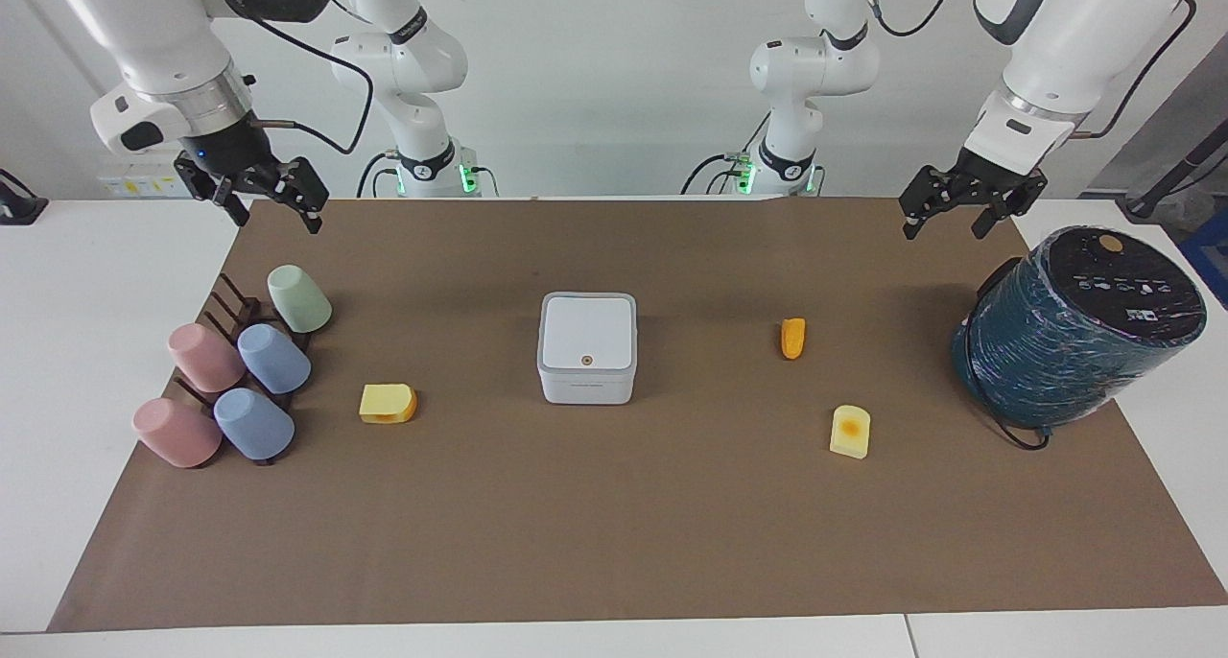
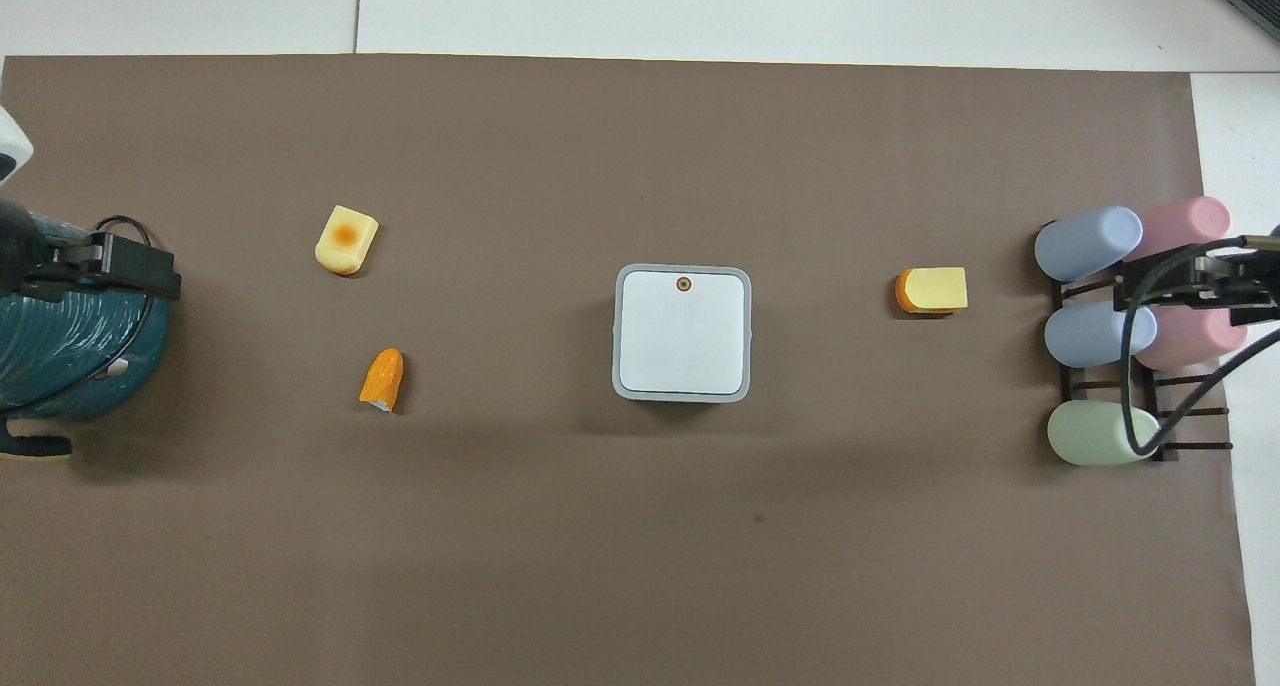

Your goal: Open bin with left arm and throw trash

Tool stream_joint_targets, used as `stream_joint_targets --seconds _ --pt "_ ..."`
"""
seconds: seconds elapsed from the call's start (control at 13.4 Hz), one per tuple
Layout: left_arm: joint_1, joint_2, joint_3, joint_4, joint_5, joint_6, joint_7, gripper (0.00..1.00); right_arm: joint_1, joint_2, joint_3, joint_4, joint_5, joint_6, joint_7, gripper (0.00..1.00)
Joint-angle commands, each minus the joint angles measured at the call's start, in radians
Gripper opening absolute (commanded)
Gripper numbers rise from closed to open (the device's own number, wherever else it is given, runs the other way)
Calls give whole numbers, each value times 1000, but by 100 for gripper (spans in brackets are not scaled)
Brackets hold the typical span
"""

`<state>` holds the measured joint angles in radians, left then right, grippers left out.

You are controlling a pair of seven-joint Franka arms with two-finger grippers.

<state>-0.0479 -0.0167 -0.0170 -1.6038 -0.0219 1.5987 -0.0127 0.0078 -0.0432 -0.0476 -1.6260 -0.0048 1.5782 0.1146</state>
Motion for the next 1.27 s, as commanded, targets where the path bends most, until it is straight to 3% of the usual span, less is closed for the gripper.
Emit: stream_joint_targets --seconds 0.0,0.97,1.05,1.12,1.2 --pt "-1 -9 2 -8 14 15 10 100 -3 -20 5 -23 17 20 -7 100" --pt "-1 -9 2 -8 14 18 11 100 -2 -30 11 -66 19 80 -15 100" --pt "-1 -9 2 -8 14 18 11 100 7 -27 11 -66 20 97 -10 82" --pt "-1 -9 2 -8 14 18 11 100 20 -26 11 -66 28 111 -6 55" --pt "0 -9 2 -8 14 18 11 100 23 -24 11 -66 31 112 -6 20"
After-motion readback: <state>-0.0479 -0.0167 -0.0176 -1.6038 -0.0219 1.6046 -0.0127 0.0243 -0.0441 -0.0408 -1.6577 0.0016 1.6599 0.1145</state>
